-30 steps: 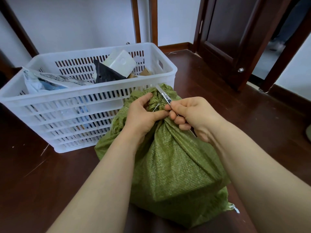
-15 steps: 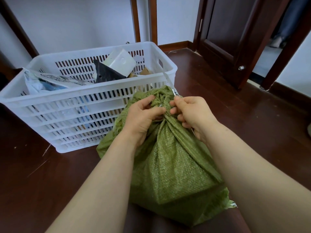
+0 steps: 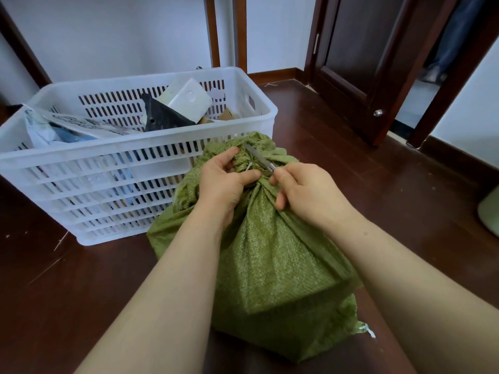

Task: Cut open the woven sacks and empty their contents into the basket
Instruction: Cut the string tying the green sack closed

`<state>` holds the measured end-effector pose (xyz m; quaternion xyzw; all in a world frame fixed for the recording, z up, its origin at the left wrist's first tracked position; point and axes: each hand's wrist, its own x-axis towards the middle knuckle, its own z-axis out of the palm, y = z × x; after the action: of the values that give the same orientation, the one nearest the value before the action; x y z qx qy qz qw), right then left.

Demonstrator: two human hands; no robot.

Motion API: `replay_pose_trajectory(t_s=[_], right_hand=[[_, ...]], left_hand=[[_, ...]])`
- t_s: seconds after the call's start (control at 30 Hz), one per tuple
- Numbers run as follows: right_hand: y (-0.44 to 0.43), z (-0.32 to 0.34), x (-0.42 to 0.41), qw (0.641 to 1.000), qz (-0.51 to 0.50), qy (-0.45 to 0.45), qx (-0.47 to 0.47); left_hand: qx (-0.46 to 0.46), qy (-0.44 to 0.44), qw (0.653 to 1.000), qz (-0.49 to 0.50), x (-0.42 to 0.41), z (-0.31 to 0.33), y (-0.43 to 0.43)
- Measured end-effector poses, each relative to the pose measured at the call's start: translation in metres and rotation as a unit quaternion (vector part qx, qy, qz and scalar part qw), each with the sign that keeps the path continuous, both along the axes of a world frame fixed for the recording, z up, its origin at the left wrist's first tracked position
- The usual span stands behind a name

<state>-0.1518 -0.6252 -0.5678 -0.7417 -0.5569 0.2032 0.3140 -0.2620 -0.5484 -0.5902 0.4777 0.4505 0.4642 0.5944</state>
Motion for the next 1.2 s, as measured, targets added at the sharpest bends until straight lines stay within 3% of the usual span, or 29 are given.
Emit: replay_pose_trajectory(t_s=[0.3,0.5,0.97,1.2], right_hand=[[-0.001,-0.006,-0.006,0.977,-0.006,-0.210,-0.024],[-0.005,-0.002,-0.019,0.954,-0.038,-0.295,-0.042],[0.004,0.004,-0.039,0.965,-0.032,-0.249,-0.073],[-0.002,0.000,-0.043,0.963,-0.014,-0.260,-0.067]], left_hand=[[-0.013,-0.031,0.999,0.010,0.004,-0.001,0.003],[-0.027,-0.081,0.996,-0.003,0.005,0.001,0.000],[-0.047,-0.073,0.996,0.009,0.005,-0.004,-0.002],[-0.087,-0.136,0.985,0.058,0.003,-0.002,0.002]])
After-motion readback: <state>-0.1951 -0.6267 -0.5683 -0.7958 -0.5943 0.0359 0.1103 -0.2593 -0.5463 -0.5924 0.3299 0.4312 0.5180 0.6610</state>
